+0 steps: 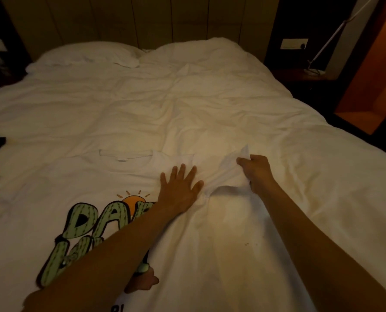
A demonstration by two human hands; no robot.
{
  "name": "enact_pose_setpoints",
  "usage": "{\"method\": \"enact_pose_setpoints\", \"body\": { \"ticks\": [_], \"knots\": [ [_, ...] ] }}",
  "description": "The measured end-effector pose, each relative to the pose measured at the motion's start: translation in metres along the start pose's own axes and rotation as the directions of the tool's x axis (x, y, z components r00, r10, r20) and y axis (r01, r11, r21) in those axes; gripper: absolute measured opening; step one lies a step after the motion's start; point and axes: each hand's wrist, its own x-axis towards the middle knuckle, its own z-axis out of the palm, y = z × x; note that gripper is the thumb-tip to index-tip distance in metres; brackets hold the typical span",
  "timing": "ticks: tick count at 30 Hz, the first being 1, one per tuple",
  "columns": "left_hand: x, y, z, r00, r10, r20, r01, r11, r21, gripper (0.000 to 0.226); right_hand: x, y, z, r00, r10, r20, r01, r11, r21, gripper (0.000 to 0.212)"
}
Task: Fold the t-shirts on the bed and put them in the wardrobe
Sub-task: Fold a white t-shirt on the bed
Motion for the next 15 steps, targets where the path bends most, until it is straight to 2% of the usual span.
{"method": "enact_pose_setpoints", "body": {
  "ticks": [2, 3, 4, 5, 6, 7, 8, 9, 10, 11, 13, 15],
  "knots": [
    [0.005, -0.004, -0.001, 1.000, 0.007, 0.027, -0.006, 0.999, -0.040, 0.060, -0.004, -0.013, 0.007, 0.999, -0.039, 0.017, 0.039, 0.999, -0.004, 0.012],
    [0.007, -0.006, -0.005, 0.999, 0.002, 0.049, 0.004, 0.994, -0.107, 0.058, -0.006, -0.020, 0.011, 0.998, -0.059, 0.022, 0.060, 0.998, -0.009, 0.020],
    [0.008, -0.006, -0.012, 0.998, -0.005, 0.065, 0.021, 0.968, -0.250, 0.058, -0.007, -0.026, 0.018, 0.997, -0.076, 0.033, 0.076, 0.997, -0.013, 0.026],
    [0.007, -0.006, -0.023, 0.997, -0.030, 0.068, 0.060, 0.857, -0.511, 0.060, -0.012, -0.035, 0.026, 0.994, -0.089, 0.055, 0.091, 0.996, -0.022, 0.029],
    [0.005, -0.004, -0.036, 0.992, -0.092, 0.084, 0.123, 0.600, -0.790, 0.064, -0.017, -0.043, 0.034, 0.990, -0.106, 0.088, 0.109, 0.994, -0.031, 0.030],
    [0.004, -0.004, -0.046, 0.983, -0.128, 0.134, 0.164, 0.269, -0.949, 0.068, -0.024, -0.051, 0.044, 0.985, -0.118, 0.126, 0.124, 0.992, -0.037, 0.029],
    [0.001, -0.006, -0.057, 0.977, -0.121, 0.178, 0.177, -0.023, -0.984, 0.071, -0.031, -0.059, 0.057, 0.978, -0.129, 0.166, 0.137, 0.990, -0.039, 0.028],
    [-0.004, -0.012, -0.067, 0.974, -0.094, 0.208, 0.182, -0.233, -0.955, 0.075, -0.040, -0.065, 0.069, 0.967, -0.141, 0.212, 0.151, 0.988, -0.033, 0.026],
    [-0.009, -0.019, -0.073, 0.972, -0.069, 0.225, 0.185, -0.370, -0.911, 0.081, -0.050, -0.070, 0.081, 0.950, -0.145, 0.277, 0.156, 0.988, -0.017, 0.022],
    [-0.015, -0.027, -0.079, 0.973, -0.036, 0.228, 0.188, -0.449, -0.873, 0.087, -0.060, -0.073, 0.093, 0.927, -0.131, 0.353, 0.138, 0.990, 0.007, 0.020],
    [-0.027, -0.044, -0.083, 0.975, -0.001, 0.221, 0.185, -0.541, -0.820, 0.091, -0.078, -0.075, 0.111, 0.862, -0.063, 0.503, 0.052, 0.998, 0.037, 0.017],
    [-0.038, -0.058, -0.082, 0.976, -0.035, 0.216, 0.159, -0.566, -0.809, 0.081, -0.089, -0.071, 0.123, 0.829, -0.014, 0.559, -0.024, 0.998, 0.061, 0.016]
  ]
}}
